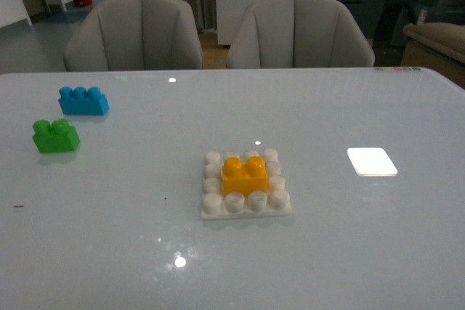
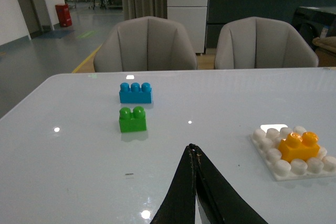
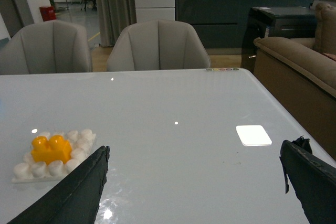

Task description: Insert yellow block into base center

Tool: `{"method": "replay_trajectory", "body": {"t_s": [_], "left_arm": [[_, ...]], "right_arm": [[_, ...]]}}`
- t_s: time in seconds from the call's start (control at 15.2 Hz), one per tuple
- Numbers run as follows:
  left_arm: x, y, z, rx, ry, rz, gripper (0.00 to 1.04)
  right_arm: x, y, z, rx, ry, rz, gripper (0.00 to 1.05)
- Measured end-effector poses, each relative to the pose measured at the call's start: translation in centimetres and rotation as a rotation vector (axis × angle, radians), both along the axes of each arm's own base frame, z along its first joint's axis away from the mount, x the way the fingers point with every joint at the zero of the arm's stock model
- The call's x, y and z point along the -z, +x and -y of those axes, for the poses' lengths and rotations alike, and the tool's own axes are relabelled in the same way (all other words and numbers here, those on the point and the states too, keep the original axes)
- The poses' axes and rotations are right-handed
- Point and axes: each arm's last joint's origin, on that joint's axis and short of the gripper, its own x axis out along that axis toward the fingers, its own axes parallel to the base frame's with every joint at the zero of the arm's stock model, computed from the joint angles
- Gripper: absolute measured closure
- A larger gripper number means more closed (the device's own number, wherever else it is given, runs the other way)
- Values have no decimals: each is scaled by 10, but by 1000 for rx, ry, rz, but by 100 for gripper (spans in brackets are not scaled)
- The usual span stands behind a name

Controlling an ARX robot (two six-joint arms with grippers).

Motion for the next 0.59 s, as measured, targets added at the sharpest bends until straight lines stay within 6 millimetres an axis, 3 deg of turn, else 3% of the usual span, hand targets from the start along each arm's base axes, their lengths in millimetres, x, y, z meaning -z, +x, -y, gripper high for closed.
{"method": "replay_trajectory", "body": {"t_s": [0.2,0.26,0.33,0.39,0.46,0.53,0.59], "left_arm": [[0,0,0,0,0,0,103],[0,0,0,0,0,0,100],[0,0,0,0,0,0,91],[0,0,0,0,0,0,78],[0,0,0,0,0,0,38],[0,0,0,0,0,0,8],[0,0,0,0,1,0,7]], "right_arm": [[0,0,0,0,0,0,6],[0,0,0,0,0,0,6],[0,0,0,0,0,0,6],[0,0,0,0,0,0,6],[0,0,0,0,0,0,6],[0,0,0,0,0,0,6],[0,0,0,0,0,0,6]]}}
